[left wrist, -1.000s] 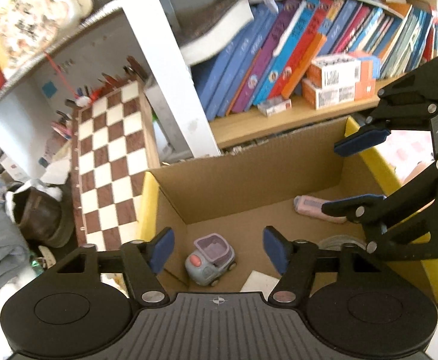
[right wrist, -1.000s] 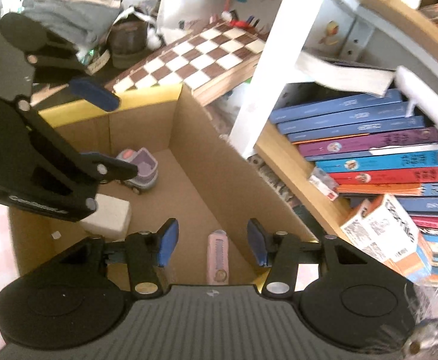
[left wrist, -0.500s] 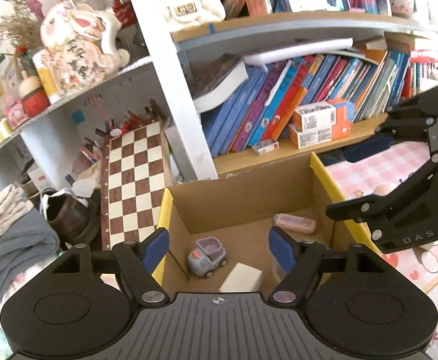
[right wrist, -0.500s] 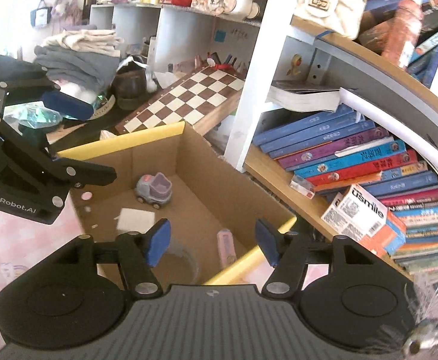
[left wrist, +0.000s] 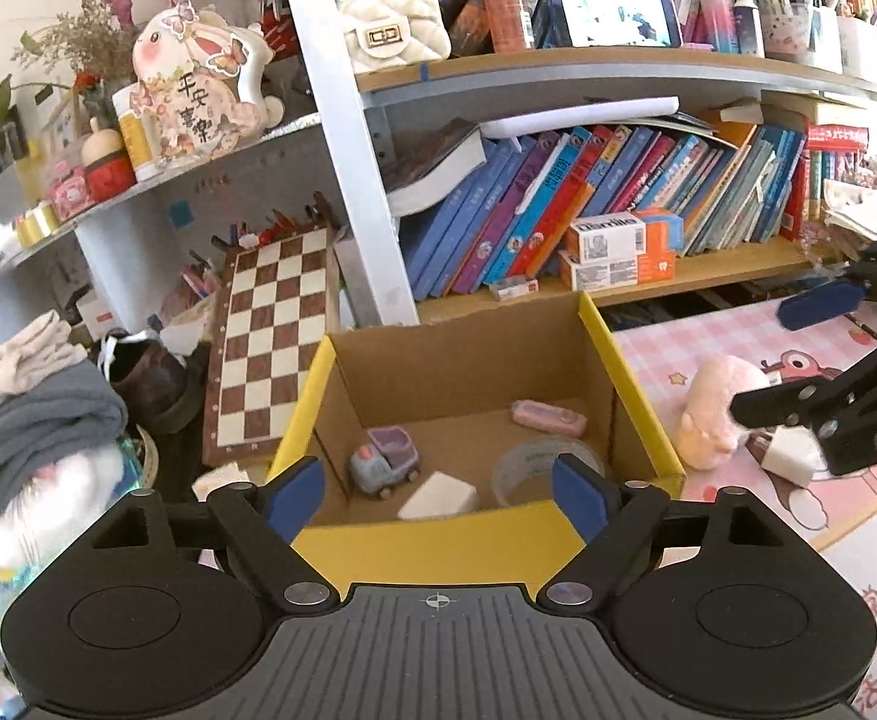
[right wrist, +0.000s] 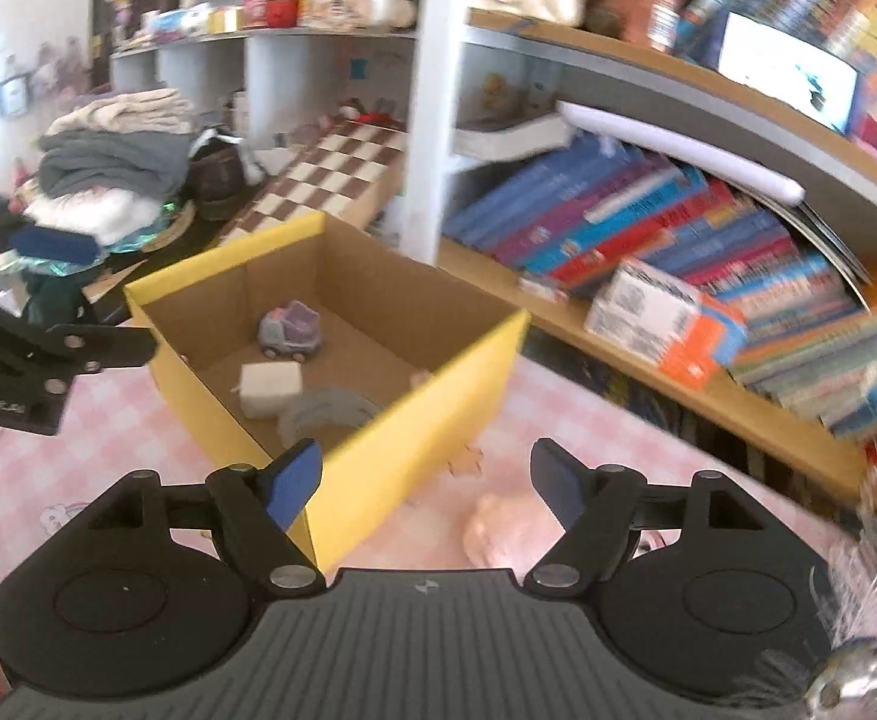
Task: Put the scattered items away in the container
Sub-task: 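Withdraw both open tools from the box back over the desk mat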
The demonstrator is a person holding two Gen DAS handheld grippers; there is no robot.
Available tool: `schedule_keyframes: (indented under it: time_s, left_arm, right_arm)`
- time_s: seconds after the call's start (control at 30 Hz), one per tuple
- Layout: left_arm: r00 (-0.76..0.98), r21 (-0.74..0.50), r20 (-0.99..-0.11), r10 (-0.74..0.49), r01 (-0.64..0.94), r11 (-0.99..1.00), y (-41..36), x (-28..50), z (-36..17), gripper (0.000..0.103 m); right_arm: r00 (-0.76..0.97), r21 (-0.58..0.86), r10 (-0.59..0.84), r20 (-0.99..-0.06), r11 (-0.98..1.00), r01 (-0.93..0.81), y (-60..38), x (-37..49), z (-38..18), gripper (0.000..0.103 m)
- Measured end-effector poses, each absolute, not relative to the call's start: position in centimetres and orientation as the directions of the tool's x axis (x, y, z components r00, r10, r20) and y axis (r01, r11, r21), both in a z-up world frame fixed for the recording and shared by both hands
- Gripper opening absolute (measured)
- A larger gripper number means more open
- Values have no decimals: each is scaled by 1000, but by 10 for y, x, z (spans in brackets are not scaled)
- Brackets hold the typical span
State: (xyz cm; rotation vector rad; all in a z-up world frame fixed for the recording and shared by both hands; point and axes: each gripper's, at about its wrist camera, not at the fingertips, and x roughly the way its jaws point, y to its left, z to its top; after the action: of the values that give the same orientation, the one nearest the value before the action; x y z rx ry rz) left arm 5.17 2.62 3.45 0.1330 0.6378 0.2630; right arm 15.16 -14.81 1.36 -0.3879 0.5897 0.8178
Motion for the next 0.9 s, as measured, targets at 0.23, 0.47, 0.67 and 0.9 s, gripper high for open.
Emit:
schedule_keyframes:
  time_s: [0.23, 0.47, 0.67, 0.9]
  left_arm:
    - [767, 186, -585, 266, -192, 964, 19, 41, 29, 85]
    - [786, 195, -578, 221, -130, 972, 1, 39, 30, 85]
    - [795, 204, -584, 168, -56, 977, -18, 44, 28, 85]
    - [793, 217, -600, 105, 35, 975, -40, 51, 22, 85]
  right_arm:
    - [588, -87, 501, -635, 710, -699, -178, 142, 2, 78]
    - [620, -80, 438, -651, 773, -630, -201, 133, -8, 80]
    - [645, -68, 395, -654, 818, -571, -219, 130, -13, 83]
    - [643, -64, 368, -671, 836, -545, -230, 129, -19, 83]
